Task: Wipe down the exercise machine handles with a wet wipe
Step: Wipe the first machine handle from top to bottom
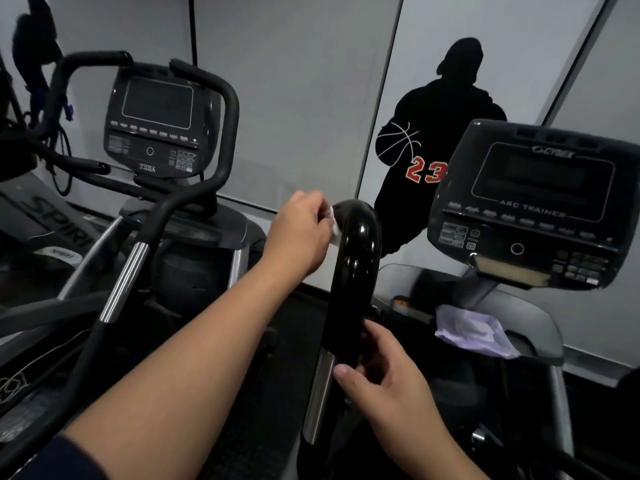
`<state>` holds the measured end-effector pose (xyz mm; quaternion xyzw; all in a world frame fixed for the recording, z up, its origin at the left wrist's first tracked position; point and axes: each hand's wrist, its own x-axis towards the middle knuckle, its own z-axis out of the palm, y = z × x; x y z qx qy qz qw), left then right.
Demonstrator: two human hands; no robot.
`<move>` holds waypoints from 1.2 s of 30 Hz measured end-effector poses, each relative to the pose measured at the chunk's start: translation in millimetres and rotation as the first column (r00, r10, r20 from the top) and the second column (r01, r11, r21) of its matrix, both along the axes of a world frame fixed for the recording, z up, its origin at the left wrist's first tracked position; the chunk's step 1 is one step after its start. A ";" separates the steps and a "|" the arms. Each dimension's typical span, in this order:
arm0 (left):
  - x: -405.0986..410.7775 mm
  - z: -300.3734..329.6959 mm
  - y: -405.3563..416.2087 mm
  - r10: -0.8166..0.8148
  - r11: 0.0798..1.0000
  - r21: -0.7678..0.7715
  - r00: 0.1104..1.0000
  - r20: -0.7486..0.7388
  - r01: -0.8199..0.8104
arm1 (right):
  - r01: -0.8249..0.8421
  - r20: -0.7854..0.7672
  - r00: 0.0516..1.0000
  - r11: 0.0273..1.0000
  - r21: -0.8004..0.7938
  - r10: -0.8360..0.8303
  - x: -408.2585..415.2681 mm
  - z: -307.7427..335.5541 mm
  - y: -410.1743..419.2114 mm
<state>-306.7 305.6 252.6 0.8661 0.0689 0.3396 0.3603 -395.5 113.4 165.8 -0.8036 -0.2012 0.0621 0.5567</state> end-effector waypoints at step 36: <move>22.4 -1.3 11.4 -0.079 0.992 -0.097 0.997 0.007 0.080 | 0.167 0.030 0.986 0.956 -0.240 -0.164 -5.4 -27.4 32.0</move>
